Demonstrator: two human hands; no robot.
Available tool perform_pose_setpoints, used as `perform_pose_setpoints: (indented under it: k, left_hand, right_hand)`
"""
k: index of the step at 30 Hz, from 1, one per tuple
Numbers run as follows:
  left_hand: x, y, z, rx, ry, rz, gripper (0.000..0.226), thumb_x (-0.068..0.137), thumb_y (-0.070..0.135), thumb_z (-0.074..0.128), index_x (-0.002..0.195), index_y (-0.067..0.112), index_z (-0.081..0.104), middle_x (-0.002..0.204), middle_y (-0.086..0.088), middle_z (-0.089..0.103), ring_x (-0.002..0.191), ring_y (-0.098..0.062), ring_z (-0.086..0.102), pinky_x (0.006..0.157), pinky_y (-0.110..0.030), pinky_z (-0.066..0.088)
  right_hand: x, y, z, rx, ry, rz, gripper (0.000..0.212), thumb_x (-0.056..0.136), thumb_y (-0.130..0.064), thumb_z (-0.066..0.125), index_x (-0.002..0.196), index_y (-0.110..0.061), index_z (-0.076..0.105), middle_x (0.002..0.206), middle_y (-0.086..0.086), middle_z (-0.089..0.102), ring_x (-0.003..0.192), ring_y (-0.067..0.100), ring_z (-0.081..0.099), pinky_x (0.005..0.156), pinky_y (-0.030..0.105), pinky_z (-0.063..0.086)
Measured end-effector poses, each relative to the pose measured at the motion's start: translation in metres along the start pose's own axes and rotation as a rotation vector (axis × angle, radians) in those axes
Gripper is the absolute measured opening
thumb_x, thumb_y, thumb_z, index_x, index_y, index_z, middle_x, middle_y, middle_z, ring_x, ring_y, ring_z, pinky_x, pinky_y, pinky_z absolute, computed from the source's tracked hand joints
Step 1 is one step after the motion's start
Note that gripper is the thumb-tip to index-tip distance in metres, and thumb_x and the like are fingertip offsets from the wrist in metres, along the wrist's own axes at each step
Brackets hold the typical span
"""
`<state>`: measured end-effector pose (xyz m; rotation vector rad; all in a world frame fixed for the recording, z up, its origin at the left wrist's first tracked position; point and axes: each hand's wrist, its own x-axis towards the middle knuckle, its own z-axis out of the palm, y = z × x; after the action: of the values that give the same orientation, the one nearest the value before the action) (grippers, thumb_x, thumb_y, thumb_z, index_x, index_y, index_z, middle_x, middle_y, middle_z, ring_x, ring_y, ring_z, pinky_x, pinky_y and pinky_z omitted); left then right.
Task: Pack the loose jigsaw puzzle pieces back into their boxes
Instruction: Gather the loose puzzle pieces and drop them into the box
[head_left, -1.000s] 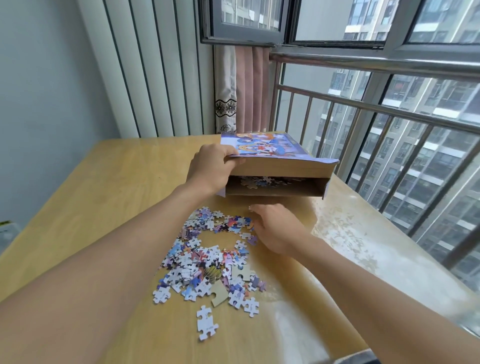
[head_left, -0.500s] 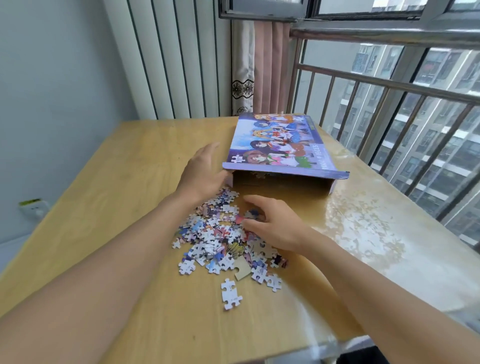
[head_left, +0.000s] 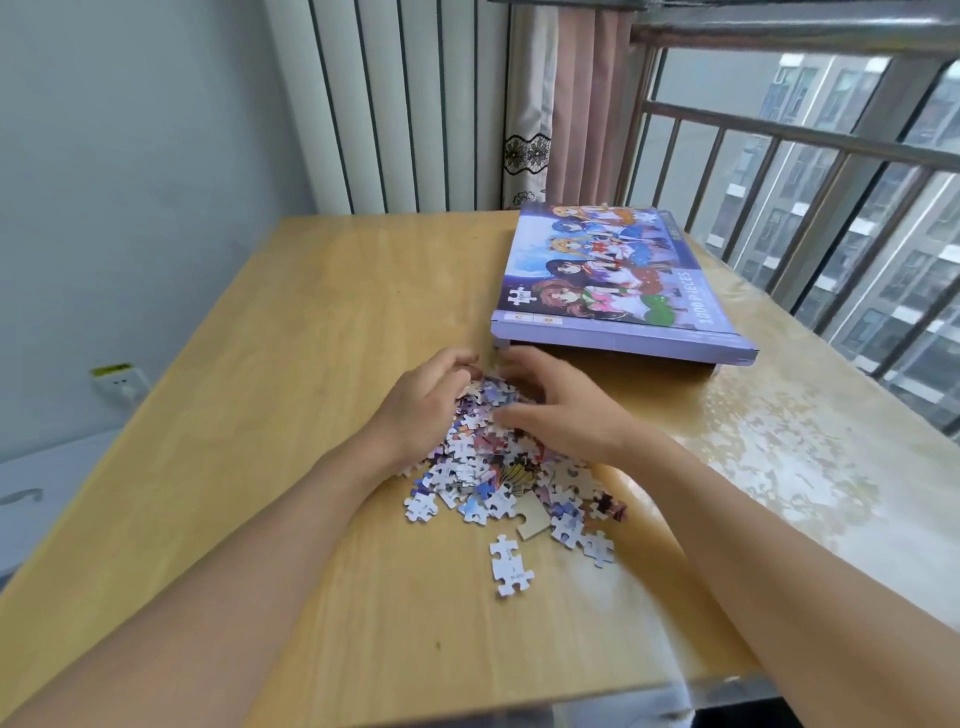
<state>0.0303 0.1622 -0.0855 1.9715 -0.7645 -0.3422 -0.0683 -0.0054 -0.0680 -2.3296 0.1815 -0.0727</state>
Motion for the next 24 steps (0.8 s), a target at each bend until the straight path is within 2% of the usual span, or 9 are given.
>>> perform_pose_setpoints:
  k: [2,4,8,9,11,13,15,20,24]
  left_hand:
    - [-0.003,0.002,-0.002,-0.058,0.017,0.026,0.031,0.1,0.033,0.037,0.122,0.031,0.059,0.111,0.009,0.073,0.107,-0.019,0.064,0.1,-0.038,0.046]
    - [-0.006,0.003,-0.003,-0.096,-0.016,0.03,0.03,0.095,0.036,0.038,0.112,0.035,0.062,0.1,0.008,0.075,0.105,-0.02,0.066,0.103,-0.047,0.044]
    - [-0.013,0.014,-0.017,-0.118,-0.13,0.059,0.045,0.082,0.059,0.055,0.12,0.033,0.062,0.113,0.006,0.071,0.113,-0.01,0.063,0.109,-0.047,0.042]
    - [-0.019,0.018,-0.022,-0.031,-0.207,0.069,0.066,0.073,0.071,0.062,0.13,0.039,0.055,0.13,0.01,0.062,0.124,-0.007,0.056,0.112,-0.046,0.039]
    - [-0.032,0.023,-0.031,0.31,-0.374,0.065,0.118,0.046,0.09,0.068,0.148,0.053,0.021,0.16,0.019,0.022,0.149,-0.007,0.019,0.122,-0.046,0.022]
    - [-0.053,0.023,-0.029,0.623,-0.478,0.035,0.152,0.026,0.097,0.063,0.148,0.054,-0.015,0.162,0.022,-0.019,0.149,-0.009,-0.022,0.124,-0.045,-0.002]
    - [-0.07,0.017,-0.018,0.778,-0.5,0.04,0.161,0.02,0.1,0.058,0.144,0.05,-0.031,0.157,0.015,-0.036,0.143,-0.011,-0.037,0.122,-0.043,-0.013]
    - [-0.068,0.011,0.007,0.686,-0.223,0.061,0.143,0.042,0.102,0.051,0.155,0.04,-0.009,0.165,0.013,-0.014,0.151,-0.009,-0.014,0.125,-0.035,0.001]
    - [-0.051,0.015,0.021,0.567,-0.094,0.108,0.115,0.066,0.083,0.06,0.157,0.031,0.013,0.164,0.011,0.016,0.151,-0.009,0.013,0.123,-0.033,0.016]
  right_hand:
    - [0.0,0.002,-0.004,0.012,0.08,-0.016,0.068,0.087,-0.036,0.069,0.148,-0.021,0.044,0.14,-0.002,0.057,0.125,0.012,0.055,0.111,0.037,0.044]
    - [-0.001,-0.002,-0.006,-0.1,0.015,-0.025,0.063,0.094,-0.039,0.063,0.15,-0.02,0.043,0.149,0.0,0.05,0.133,0.014,0.048,0.112,0.029,0.036]
    - [-0.013,-0.012,-0.008,-0.03,-0.228,-0.06,0.068,0.091,-0.06,0.059,0.151,-0.033,0.04,0.148,-0.013,0.05,0.132,0.005,0.048,0.115,0.035,0.036]
    - [-0.02,-0.012,-0.009,-0.021,-0.242,-0.065,0.081,0.085,-0.067,0.064,0.154,-0.036,0.034,0.152,-0.015,0.046,0.135,0.003,0.045,0.116,0.035,0.035]
    - [-0.034,-0.008,-0.018,-0.109,-0.259,-0.064,0.114,0.069,-0.072,0.075,0.159,-0.035,0.017,0.162,-0.017,0.027,0.146,0.001,0.027,0.121,0.031,0.025]
    - [-0.052,0.003,-0.029,-0.288,-0.319,-0.063,0.143,0.049,-0.077,0.078,0.161,-0.031,0.001,0.165,-0.018,0.005,0.151,-0.001,0.0,0.124,0.028,0.009]
    - [-0.067,0.016,-0.039,-0.418,-0.378,-0.044,0.157,0.037,-0.083,0.074,0.16,-0.03,-0.009,0.165,-0.019,-0.011,0.149,-0.001,-0.019,0.124,0.029,-0.002]
    - [-0.071,0.027,-0.029,-0.479,-0.274,-0.063,0.145,0.049,-0.09,0.064,0.161,-0.025,-0.002,0.168,-0.011,-0.005,0.152,0.003,-0.01,0.123,0.025,-0.005]
    - [-0.061,0.012,-0.024,-0.328,-0.135,-0.014,0.119,0.071,-0.068,0.074,0.161,-0.022,0.012,0.165,-0.01,0.019,0.15,0.007,0.018,0.115,0.017,0.014]
